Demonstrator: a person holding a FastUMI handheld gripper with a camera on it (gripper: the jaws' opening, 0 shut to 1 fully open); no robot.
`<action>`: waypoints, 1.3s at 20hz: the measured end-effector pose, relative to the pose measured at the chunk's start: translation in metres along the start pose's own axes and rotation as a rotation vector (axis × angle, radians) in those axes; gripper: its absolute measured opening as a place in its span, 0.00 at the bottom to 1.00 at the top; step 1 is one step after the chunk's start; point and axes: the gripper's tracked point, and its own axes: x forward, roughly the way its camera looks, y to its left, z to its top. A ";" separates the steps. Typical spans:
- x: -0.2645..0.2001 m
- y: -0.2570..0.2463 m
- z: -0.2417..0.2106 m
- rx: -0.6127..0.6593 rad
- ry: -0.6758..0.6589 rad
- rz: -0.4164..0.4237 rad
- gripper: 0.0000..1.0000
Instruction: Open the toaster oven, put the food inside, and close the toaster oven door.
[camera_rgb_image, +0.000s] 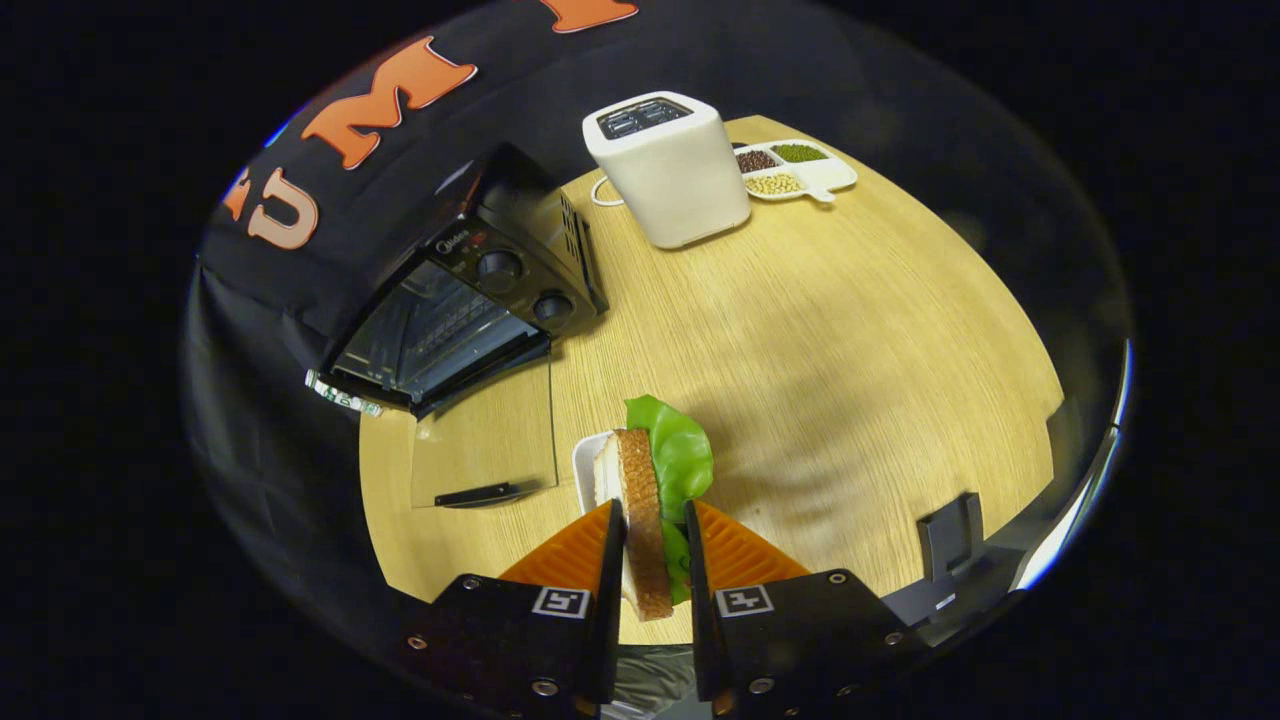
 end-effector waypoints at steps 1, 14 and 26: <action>-0.006 0.005 0.004 0.000 -0.013 0.011 0.31; -0.011 0.116 0.030 0.243 -0.182 0.317 0.31; 0.081 0.200 0.054 0.617 -0.313 0.452 0.31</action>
